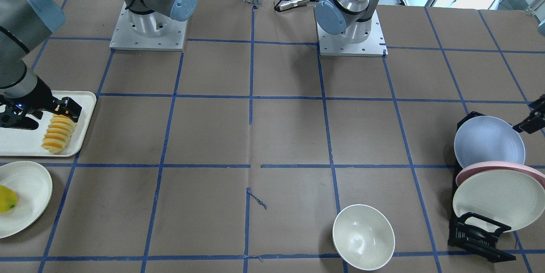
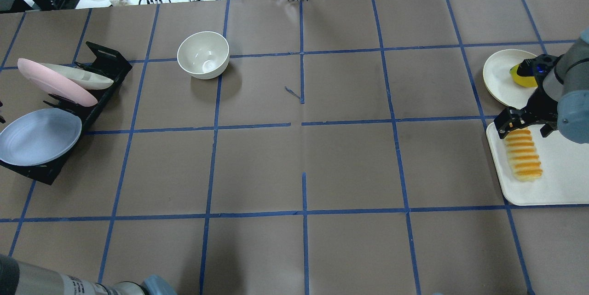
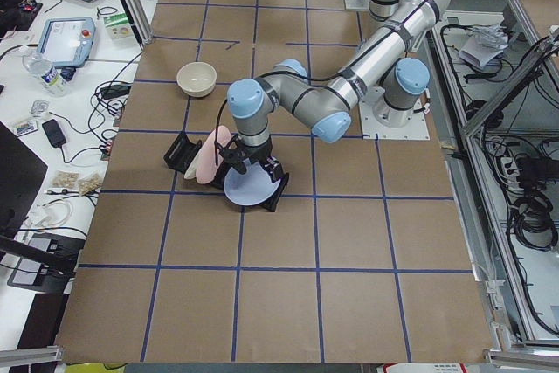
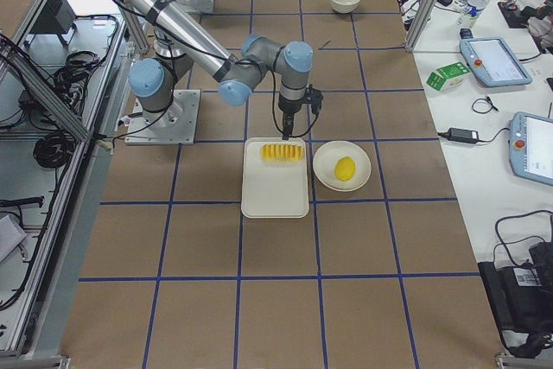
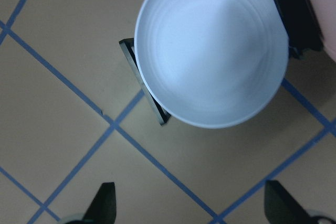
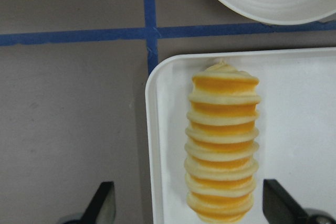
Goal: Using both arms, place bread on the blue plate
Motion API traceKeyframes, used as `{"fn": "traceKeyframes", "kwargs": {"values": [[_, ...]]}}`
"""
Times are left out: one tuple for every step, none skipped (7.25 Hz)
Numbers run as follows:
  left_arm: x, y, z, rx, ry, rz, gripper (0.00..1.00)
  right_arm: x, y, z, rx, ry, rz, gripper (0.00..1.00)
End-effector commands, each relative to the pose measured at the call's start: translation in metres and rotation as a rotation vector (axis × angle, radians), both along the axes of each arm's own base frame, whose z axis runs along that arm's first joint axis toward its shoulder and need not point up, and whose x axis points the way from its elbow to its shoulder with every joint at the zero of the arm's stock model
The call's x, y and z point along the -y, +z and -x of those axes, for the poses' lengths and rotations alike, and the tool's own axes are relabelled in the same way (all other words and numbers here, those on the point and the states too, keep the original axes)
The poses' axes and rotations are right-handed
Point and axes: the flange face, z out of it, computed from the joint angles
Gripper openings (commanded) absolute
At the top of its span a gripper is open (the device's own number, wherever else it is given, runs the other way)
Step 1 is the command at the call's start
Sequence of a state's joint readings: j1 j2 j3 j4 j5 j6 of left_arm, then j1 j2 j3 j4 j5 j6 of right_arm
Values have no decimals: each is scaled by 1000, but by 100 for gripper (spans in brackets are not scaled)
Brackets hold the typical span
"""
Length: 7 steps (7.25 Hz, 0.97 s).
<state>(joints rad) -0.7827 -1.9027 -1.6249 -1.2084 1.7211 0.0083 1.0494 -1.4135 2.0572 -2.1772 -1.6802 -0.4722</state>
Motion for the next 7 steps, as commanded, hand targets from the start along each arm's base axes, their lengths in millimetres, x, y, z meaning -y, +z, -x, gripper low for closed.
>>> {"fn": "traceKeyframes", "kwargs": {"values": [[-9,-33,-10,-18,17,-49,94,-2,-38,42,51,-30,-6,100],[-12,-47,-15,-12,22,-73,89,-3,-47,41,80,-18,-12,100],[-13,-57,-19,-12,19,-92,82,-4,-49,40,83,-19,-15,100],[-13,-60,-20,-15,22,-95,65,-1,-49,42,90,-20,-7,100],[-13,-61,-20,-19,28,-93,37,0,-52,37,131,-18,12,100],[-12,-62,-19,-23,28,-91,17,-2,-58,36,137,-17,-2,94],[-12,-64,-20,-26,30,-93,14,-2,-58,36,144,-18,-11,92]]}}
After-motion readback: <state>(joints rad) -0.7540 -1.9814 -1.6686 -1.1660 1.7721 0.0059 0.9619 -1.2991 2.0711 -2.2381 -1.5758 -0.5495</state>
